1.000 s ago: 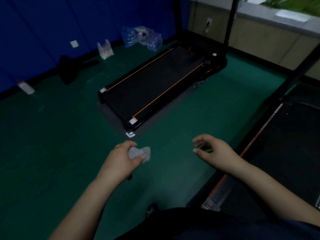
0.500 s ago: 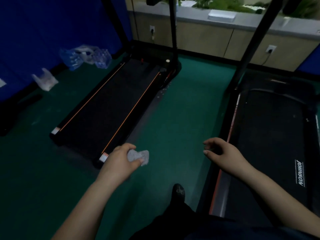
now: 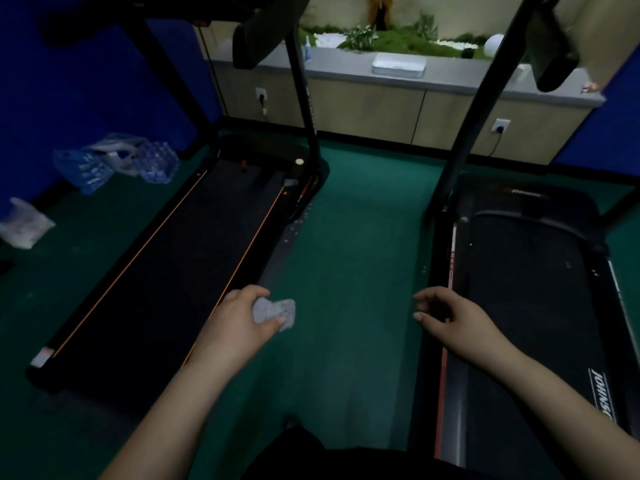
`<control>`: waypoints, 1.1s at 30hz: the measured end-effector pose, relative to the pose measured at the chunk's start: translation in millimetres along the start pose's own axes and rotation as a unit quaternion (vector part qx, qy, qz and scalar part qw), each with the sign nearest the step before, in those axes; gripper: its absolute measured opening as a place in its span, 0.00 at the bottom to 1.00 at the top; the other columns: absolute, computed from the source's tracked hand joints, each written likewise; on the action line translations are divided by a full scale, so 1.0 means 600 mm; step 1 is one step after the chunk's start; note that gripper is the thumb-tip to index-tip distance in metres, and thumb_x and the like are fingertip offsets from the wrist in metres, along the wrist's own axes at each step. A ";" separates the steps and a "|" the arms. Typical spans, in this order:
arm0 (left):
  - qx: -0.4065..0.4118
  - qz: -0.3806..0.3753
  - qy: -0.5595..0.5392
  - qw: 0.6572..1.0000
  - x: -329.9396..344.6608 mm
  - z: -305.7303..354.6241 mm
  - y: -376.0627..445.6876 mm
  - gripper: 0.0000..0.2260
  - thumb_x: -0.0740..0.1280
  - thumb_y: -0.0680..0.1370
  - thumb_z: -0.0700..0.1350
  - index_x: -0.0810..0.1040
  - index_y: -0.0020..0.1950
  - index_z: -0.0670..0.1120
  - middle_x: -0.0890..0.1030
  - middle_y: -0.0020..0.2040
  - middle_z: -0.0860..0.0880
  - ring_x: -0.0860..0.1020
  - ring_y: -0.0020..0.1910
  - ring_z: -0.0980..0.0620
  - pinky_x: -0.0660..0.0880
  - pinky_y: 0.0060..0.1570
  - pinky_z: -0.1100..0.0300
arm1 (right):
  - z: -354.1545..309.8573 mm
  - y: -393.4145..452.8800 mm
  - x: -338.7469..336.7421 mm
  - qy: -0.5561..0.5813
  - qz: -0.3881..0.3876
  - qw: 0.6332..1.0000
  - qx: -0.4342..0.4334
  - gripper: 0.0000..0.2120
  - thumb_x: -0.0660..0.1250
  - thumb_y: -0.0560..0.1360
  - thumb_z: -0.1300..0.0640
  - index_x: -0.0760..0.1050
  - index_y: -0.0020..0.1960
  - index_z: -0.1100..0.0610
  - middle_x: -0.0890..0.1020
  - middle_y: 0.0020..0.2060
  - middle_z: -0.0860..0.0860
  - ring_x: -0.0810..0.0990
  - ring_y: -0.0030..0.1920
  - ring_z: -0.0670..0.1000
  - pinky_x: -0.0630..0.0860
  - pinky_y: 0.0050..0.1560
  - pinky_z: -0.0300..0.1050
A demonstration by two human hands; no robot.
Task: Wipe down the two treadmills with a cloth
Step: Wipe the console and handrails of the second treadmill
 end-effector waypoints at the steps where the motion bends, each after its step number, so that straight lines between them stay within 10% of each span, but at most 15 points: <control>1: -0.002 -0.010 0.002 1.000 0.004 -0.002 0.024 0.22 0.72 0.73 0.53 0.73 0.65 0.52 0.70 0.55 0.53 0.74 0.51 0.52 0.74 0.50 0.58 | 0.002 0.020 0.003 0.001 0.000 1.000 0.007 0.12 0.72 0.72 0.58 0.77 0.53 0.49 0.82 0.45 0.44 0.80 0.47 0.42 0.71 0.45 0.29; 10: 0.016 -0.060 0.017 0.998 0.000 0.000 0.320 0.22 0.71 0.73 0.54 0.72 0.66 0.53 0.71 0.59 0.52 0.74 0.51 0.54 0.75 0.50 0.57 | -0.028 0.272 0.006 0.015 0.037 0.998 0.053 0.11 0.73 0.72 0.59 0.76 0.50 0.48 0.82 0.45 0.47 0.81 0.48 0.47 0.76 0.56 0.43; 33: 0.102 -0.149 0.052 0.982 0.116 0.341 1.018 0.22 0.71 0.73 0.51 0.72 0.66 0.51 0.72 0.61 0.49 0.74 0.55 0.52 0.72 0.54 0.60 | 0.047 0.874 -0.246 0.022 0.102 0.987 0.125 0.11 0.73 0.71 0.58 0.75 0.47 0.45 0.81 0.41 0.44 0.81 0.43 0.45 0.76 0.51 0.43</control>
Point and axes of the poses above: each hand's wrist, its own y-axis towards the middle knuckle, its own x-axis out of the palm, z = x × y, the point moved 6 cm from there along y, towards the middle knuckle
